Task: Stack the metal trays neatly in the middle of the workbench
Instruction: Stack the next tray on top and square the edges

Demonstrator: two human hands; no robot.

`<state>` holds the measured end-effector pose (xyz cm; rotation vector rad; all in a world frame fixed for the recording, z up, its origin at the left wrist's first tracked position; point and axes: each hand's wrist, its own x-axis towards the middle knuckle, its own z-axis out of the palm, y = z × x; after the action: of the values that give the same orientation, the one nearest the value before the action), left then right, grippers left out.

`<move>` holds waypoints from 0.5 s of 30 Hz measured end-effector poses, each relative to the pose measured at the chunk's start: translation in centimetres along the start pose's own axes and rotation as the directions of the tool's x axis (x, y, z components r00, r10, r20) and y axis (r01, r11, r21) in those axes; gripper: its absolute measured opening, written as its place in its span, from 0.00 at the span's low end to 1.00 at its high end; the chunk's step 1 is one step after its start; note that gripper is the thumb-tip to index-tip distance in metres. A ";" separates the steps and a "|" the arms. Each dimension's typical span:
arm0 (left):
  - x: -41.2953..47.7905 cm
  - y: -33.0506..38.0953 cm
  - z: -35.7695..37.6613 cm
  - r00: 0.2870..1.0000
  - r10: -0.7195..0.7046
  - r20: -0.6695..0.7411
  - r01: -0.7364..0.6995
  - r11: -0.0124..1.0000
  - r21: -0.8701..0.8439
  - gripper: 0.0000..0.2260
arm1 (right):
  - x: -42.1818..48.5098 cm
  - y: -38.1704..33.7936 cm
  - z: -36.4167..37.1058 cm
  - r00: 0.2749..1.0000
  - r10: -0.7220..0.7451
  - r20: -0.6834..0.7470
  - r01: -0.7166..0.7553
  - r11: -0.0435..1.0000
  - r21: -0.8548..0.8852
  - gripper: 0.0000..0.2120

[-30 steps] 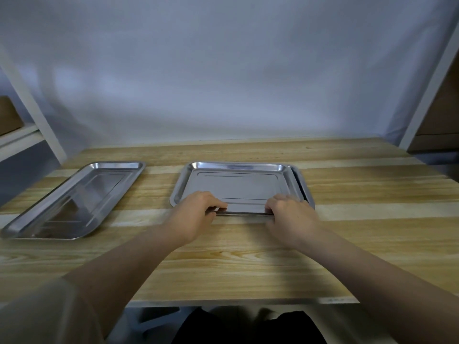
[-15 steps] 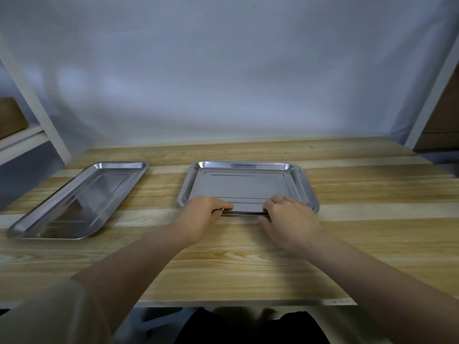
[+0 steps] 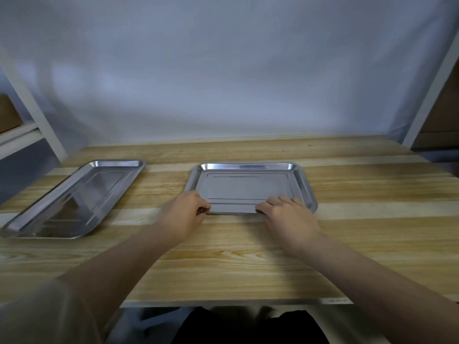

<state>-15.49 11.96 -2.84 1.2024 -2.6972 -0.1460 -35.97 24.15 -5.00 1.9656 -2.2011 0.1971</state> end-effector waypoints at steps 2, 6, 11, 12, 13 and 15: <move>0.0 -0.1 0.1 1.000 0.000 -0.004 0.000 1.000 0.010 0.10 | 0.3 0.1 -0.1 1.000 -0.013 -0.018 0.013 0.999 -0.032 0.22; 0.4 0.2 0.2 1.000 0.012 -0.004 -0.012 1.000 0.003 0.11 | 0.8 0.2 -0.6 1.000 -0.003 -0.026 0.001 0.997 -0.082 0.19; 1.0 1.0 0.5 0.999 0.018 -0.030 -0.018 1.000 0.003 0.11 | 1.2 0.3 -1.0 0.994 0.109 -0.007 -0.109 0.991 -0.081 0.20; 1.2 1.1 0.6 0.999 0.018 -0.033 -0.018 1.000 0.005 0.11 | 1.3 0.3 -1.0 0.993 0.122 -0.004 -0.122 0.989 -0.083 0.19; 1.2 1.1 0.6 0.999 0.018 -0.037 -0.017 1.000 0.002 0.10 | 1.3 0.3 -0.9 0.991 0.131 0.003 -0.130 0.988 -0.083 0.19; 1.2 1.0 0.8 0.999 0.023 -0.047 -0.024 1.000 -0.018 0.10 | 1.5 0.2 -0.7 0.990 0.139 0.018 -0.137 0.988 -0.070 0.17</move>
<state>-17.16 11.71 -3.31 1.1532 -2.6625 -0.1379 -36.28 22.90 -4.01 1.7901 -2.3278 0.1170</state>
